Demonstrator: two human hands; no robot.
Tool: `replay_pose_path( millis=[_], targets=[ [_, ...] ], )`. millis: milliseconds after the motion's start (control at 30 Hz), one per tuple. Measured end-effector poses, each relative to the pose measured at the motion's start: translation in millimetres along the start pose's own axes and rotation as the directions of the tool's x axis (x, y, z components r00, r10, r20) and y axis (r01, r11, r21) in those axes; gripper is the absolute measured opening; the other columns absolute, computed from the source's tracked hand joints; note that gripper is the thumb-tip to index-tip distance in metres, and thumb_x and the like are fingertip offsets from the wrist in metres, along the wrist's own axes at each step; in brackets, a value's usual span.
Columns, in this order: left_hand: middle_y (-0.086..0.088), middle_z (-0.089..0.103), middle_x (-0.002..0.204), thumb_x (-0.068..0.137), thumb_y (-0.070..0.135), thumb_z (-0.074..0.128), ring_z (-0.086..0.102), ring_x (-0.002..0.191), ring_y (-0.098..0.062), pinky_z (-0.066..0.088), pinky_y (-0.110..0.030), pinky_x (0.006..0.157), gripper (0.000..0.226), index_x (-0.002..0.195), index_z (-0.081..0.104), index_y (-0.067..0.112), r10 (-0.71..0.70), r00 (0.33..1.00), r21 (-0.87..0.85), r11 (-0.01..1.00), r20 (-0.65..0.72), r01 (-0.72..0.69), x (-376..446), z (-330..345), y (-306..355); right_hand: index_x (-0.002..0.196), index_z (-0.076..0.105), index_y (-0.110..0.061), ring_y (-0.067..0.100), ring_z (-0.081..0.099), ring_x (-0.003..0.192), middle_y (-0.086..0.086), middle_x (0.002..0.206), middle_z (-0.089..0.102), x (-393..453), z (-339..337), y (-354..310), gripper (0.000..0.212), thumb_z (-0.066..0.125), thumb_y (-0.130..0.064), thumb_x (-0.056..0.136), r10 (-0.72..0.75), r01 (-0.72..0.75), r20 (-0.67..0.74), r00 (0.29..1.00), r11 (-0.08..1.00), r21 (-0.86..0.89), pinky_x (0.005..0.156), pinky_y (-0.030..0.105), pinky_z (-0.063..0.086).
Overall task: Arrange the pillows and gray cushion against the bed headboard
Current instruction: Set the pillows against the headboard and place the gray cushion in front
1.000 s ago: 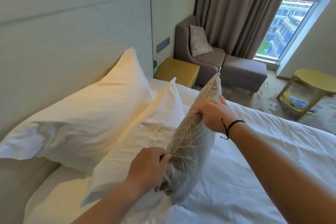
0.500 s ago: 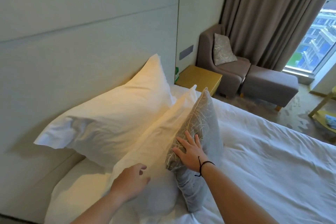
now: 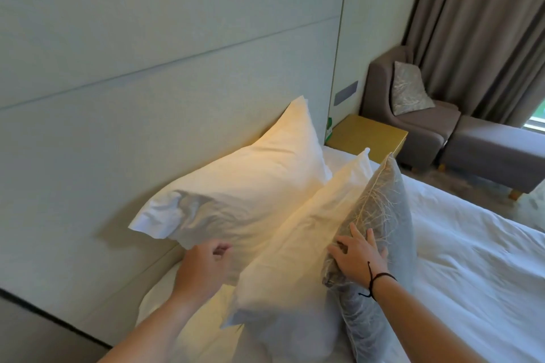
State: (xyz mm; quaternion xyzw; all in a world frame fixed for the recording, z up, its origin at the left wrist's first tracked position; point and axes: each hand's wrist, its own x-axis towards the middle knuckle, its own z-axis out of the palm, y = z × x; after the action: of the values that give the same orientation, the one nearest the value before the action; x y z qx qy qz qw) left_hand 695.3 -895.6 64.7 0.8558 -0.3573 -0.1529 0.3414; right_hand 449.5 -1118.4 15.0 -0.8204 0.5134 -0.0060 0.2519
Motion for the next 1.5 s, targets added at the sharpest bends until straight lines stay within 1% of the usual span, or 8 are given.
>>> replay_pose_path(
  millis=[67,167,267,433,633,1000,1267,1500],
  targets=[
    [0.021,0.067,0.076,0.090,0.036,0.064,0.064,0.077,0.000,0.048,-0.020,0.058,0.012,0.079,0.064,0.041,0.044,0.995,0.006,0.999,-0.087,-0.044,34.1,-26.0,-9.3,0.130,0.055,-0.043,0.020,0.000,0.150,-0.008,0.161,0.021,-2.8,-4.2,-13.2,0.043,0.044,-0.060,0.093,-0.037,0.037,-0.056,0.998,0.999,-0.005,0.116,0.057,-0.005],
    [0.013,0.071,0.090,0.090,0.037,0.060,0.064,0.087,-0.013,0.049,-0.028,0.070,0.009,0.087,0.067,0.034,0.020,0.990,-0.008,1.000,-0.141,-0.021,97.4,-62.0,-29.1,0.131,0.055,-0.041,0.015,0.009,0.150,-0.010,0.159,0.026,-0.1,-8.2,-47.8,0.041,0.048,-0.056,0.094,-0.065,0.065,-0.078,0.995,0.998,-0.007,0.119,0.049,0.004],
    [0.007,0.068,0.114,0.089,0.036,0.059,0.062,0.106,-0.021,0.050,-0.035,0.085,0.023,0.108,0.068,0.029,-0.007,0.995,0.027,1.000,-0.099,0.009,154.7,-82.1,-54.5,0.129,0.057,-0.039,0.010,0.019,0.147,-0.011,0.157,0.031,9.5,-3.3,-96.0,0.036,0.054,-0.048,0.094,-0.080,0.082,-0.025,0.996,0.993,0.087,0.117,0.038,0.020],
    [0.000,0.062,0.131,0.090,0.042,0.058,0.059,0.115,-0.027,0.050,-0.038,0.089,0.038,0.126,0.059,0.029,-0.013,1.000,0.130,0.991,0.008,0.012,212.7,-93.8,-111.0,0.127,0.059,-0.044,0.009,0.040,0.137,-0.017,0.153,0.037,40.7,27.5,-182.2,0.034,0.057,-0.045,0.092,-0.095,0.085,0.091,0.991,0.990,0.109,0.110,0.031,0.033],
    [0.004,0.069,0.109,0.089,0.051,0.053,0.063,0.091,-0.023,0.047,-0.032,0.070,0.035,0.119,0.057,0.035,-0.004,0.995,0.101,0.995,0.095,-0.005,226.7,-91.8,-151.9,0.137,0.048,-0.044,0.008,0.039,0.138,-0.020,0.153,0.035,65.2,55.1,-252.5,0.043,0.054,-0.038,0.095,-0.116,0.095,0.178,0.977,0.988,0.125,0.109,0.028,0.032],
    [0.006,0.065,0.108,0.088,0.057,0.050,0.061,0.092,-0.019,0.052,-0.037,0.077,0.044,0.125,0.051,0.033,-0.007,0.972,-0.012,1.000,0.237,0.010,231.6,-93.4,-152.7,0.143,0.044,-0.036,0.013,0.042,0.136,-0.010,0.149,0.044,96.0,48.4,-270.1,0.046,0.050,-0.027,0.098,-0.081,0.066,0.229,0.970,0.995,0.071,0.108,0.029,0.035],
    [0.012,0.066,0.110,0.085,0.046,0.054,0.062,0.094,-0.016,0.053,-0.037,0.082,0.037,0.121,0.052,0.040,-0.045,0.965,0.129,0.992,0.258,0.012,227.2,-102.3,-147.2,0.145,0.042,-0.030,0.015,0.037,0.139,-0.008,0.151,0.042,135.0,43.5,-258.6,0.047,0.046,-0.020,0.099,-0.181,0.157,0.248,0.952,0.981,0.115,0.113,0.032,0.031],
    [0.018,0.064,0.092,0.089,0.061,0.050,0.061,0.082,-0.007,0.054,-0.035,0.075,0.027,0.104,0.055,0.039,-0.073,0.969,0.176,0.984,0.236,0.032,232.2,-99.8,-130.3,0.145,0.043,-0.027,0.017,0.038,0.138,-0.005,0.152,0.042,185.1,21.6,-247.6,0.044,0.043,-0.022,0.101,-0.254,0.245,0.259,0.932,0.967,0.069,0.112,0.031,0.031]
  ],
)
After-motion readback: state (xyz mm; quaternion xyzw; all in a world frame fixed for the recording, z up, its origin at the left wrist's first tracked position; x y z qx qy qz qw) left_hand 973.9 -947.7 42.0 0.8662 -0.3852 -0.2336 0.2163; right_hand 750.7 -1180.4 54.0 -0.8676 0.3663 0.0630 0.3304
